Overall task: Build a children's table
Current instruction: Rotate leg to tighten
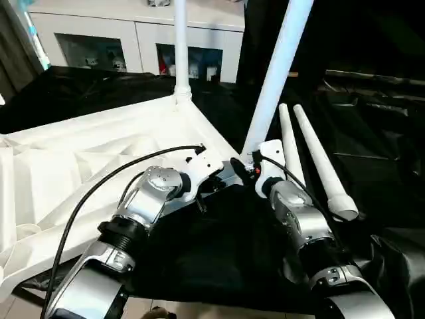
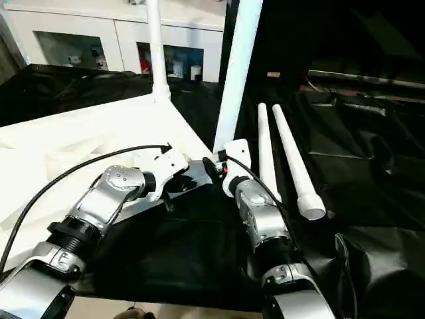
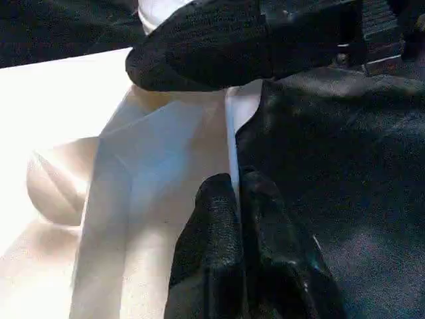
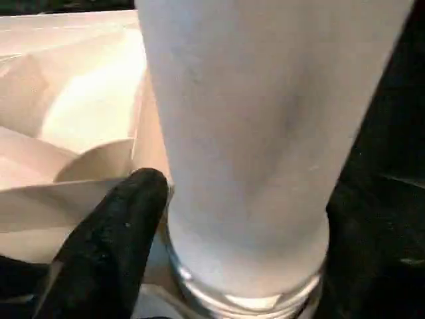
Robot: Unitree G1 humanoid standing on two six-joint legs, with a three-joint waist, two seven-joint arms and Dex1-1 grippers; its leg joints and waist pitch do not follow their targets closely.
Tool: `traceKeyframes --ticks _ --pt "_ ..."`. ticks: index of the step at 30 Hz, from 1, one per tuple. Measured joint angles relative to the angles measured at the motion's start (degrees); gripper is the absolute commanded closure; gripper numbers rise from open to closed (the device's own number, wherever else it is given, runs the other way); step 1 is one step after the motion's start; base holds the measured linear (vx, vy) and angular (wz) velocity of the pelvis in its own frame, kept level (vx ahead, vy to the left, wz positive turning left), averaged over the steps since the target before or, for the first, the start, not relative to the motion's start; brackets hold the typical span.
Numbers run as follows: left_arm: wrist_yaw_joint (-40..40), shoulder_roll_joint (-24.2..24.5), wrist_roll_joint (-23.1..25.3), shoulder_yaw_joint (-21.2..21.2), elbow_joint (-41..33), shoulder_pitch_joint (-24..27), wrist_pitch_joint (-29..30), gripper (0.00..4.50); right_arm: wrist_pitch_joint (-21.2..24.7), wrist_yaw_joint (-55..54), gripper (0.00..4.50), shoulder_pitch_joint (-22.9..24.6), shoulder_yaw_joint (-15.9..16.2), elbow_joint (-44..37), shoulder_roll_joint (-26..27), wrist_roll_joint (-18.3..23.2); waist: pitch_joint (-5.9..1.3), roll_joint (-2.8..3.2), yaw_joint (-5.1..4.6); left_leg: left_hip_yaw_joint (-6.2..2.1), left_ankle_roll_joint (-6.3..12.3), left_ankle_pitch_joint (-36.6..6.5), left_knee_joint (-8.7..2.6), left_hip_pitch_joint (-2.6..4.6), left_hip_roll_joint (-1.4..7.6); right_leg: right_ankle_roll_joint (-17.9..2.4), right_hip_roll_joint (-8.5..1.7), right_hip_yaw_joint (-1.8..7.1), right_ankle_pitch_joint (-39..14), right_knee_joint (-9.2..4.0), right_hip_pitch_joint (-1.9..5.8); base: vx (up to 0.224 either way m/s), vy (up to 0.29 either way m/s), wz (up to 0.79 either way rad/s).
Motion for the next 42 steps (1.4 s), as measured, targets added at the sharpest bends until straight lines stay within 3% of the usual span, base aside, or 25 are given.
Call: traceKeyframes --ticks 9,15,21,31,33,35,42 --pt "-5.0 3.9 -1.7 0.3 -2.8 1.9 -2.6 4.50 -0.9 12.3 0.63 1.6 3.9 -3.4 -5.4 -0.4 0.12 0.16 0.20 0.00 -0.01 0.0 -0.50 -0.02 0.03 -0.3 0.05 -0.08 0.3 0.02 -0.24 0.000 0.000 0.00" --pt "-10.3 7.8 -2.4 0.3 -5.1 3.3 -6.9 4.50 -1.5 18.3 0.63 1.8 6.0 -4.7 -7.4 -1.0 0.53 -0.88 0.47 0.01 -0.03 0.0 -0.89 -0.07 0.08 -0.1 0.11 -0.16 0.1 -0.01 -0.46 0.000 0.000 0.00" --pt "-15.6 10.7 -3.9 -0.4 -8.0 5.0 -8.1 4.50 -3.1 25.1 0.63 2.0 7.6 -5.3 -11.4 -0.7 0.62 -0.80 0.62 0.19 -0.06 0.0 -0.81 -0.15 0.06 -0.2 0.07 -0.03 0.0 -0.26 -0.42 0.000 0.000 0.00" --pt "-18.6 12.3 -4.7 0.4 -7.5 5.7 -10.2 4.50 -1.9 30.7 0.63 2.7 8.1 -8.0 -12.3 0.5 0.64 -0.70 0.49 0.22 -0.07 0.0 -0.82 -0.04 0.08 -0.2 0.08 0.01 0.0 -0.16 -0.42 0.000 0.000 0.00" --pt "-18.7 12.3 -4.8 0.4 -7.5 5.7 -10.2 4.50 -1.9 31.4 0.97 2.7 8.0 -8.0 -12.4 1.4 0.64 -0.70 0.52 0.22 -0.07 0.0 -0.82 -0.04 0.08 -0.2 0.08 0.00 0.0 -0.17 -0.41 0.000 0.000 0.00" --pt "-18.7 12.1 -4.9 0.4 -7.7 5.8 -10.1 4.50 -1.8 32.4 0.97 2.7 8.0 -7.9 -12.6 1.8 0.64 -0.70 0.56 0.22 -0.07 0.0 -0.82 -0.04 0.08 -0.2 0.08 0.00 0.0 -0.17 -0.41 0.000 0.000 0.00" --pt "-18.8 12.1 -5.2 0.5 -7.7 5.9 -10.1 4.50 -1.9 32.8 1.68 2.7 8.0 -7.6 -12.4 1.5 0.60 -0.76 0.58 0.23 -0.06 0.1 -0.81 -0.03 0.08 -0.2 0.08 0.00 0.0 -0.13 -0.41 0.000 0.000 0.00"
